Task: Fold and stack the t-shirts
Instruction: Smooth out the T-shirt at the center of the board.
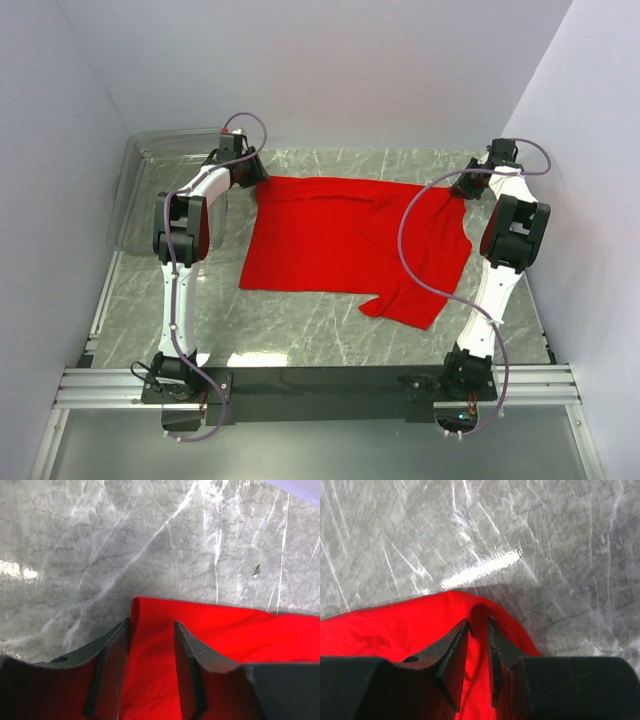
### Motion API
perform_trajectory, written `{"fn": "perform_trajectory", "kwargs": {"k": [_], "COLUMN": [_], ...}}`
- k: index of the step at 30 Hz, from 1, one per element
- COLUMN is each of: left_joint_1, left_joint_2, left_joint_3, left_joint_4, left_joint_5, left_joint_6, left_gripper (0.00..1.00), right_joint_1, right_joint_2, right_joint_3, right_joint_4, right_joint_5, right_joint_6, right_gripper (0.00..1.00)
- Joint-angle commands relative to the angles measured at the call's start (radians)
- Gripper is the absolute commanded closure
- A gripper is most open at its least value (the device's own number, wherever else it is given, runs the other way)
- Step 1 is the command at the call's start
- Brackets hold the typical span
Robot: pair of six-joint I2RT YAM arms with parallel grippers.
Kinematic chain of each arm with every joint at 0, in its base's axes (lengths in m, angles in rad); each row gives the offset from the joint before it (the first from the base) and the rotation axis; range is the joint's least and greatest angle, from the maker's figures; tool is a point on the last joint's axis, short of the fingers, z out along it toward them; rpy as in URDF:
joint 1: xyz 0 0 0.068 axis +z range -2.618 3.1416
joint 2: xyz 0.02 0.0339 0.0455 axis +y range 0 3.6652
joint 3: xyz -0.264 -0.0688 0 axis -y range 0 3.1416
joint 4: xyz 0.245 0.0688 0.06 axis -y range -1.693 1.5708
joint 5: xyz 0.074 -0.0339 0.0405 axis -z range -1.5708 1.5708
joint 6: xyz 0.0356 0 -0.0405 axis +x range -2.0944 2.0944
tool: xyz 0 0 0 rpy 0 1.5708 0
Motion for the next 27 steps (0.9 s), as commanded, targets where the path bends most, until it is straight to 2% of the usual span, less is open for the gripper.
{"fn": "perform_trajectory", "kwargs": {"k": [1,4,10,16,27], "left_joint_1": [0.004,0.005,0.008,0.011,0.025], "left_joint_2": [0.014,0.009,0.008,0.008,0.026], "left_joint_3": [0.043,0.042,0.062,0.066,0.062], "left_joint_4": [0.019,0.021,0.019,0.041,0.059], "left_joint_5": [0.012,-0.002,-0.045,-0.085,-0.092], "left_joint_6": [-0.014,-0.012,-0.023,-0.048,-0.095], "left_gripper": [0.58,0.70,0.83,0.89,0.89], "right_joint_1": [0.007,0.006,0.006,0.004,0.003], "right_joint_2": [0.000,0.000,-0.002,-0.013,-0.031], "right_joint_3": [0.042,0.040,0.037,0.030,0.027], "right_joint_4": [0.005,0.005,0.012,0.023,0.042], "right_joint_5": [0.009,0.011,0.021,0.049,0.089], "right_joint_6": [0.008,0.009,0.006,0.002,0.003], "right_gripper": [0.72,0.79,1.00,1.00,1.00]}}
